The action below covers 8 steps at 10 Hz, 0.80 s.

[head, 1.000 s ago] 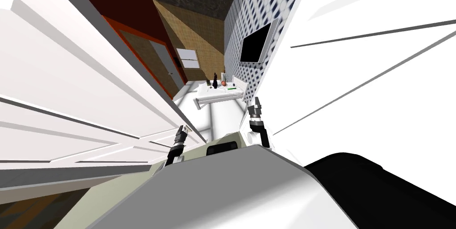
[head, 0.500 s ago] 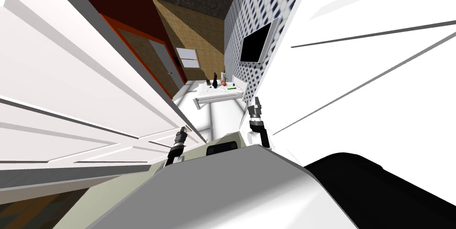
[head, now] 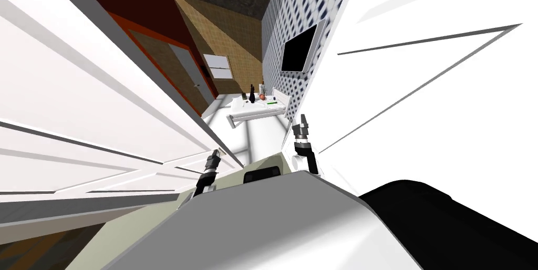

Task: Pull the door open

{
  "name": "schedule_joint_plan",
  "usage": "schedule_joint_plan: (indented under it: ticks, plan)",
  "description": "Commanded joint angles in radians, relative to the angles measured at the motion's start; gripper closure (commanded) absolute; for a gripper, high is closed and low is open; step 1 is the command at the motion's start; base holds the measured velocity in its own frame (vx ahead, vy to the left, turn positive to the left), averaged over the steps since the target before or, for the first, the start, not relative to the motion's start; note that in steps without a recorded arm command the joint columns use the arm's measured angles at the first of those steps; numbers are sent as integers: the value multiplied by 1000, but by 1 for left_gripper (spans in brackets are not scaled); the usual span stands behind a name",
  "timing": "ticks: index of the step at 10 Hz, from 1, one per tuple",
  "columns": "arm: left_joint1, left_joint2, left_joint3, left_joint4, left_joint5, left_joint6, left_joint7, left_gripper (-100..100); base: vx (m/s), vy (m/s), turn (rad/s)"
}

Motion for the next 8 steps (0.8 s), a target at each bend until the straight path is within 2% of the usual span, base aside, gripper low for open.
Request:
schedule_joint_plan:
  ticks: [1,7,8]
  plan:
    - [18,7,-10,-9,-5,-6,11,100,-175,48,-92]
    - [68,59,-62,-27,-31,-61,76,100,-192,39,-100]
    - [63,52,-61,-27,-30,-52,70,100,-81,5,-20]
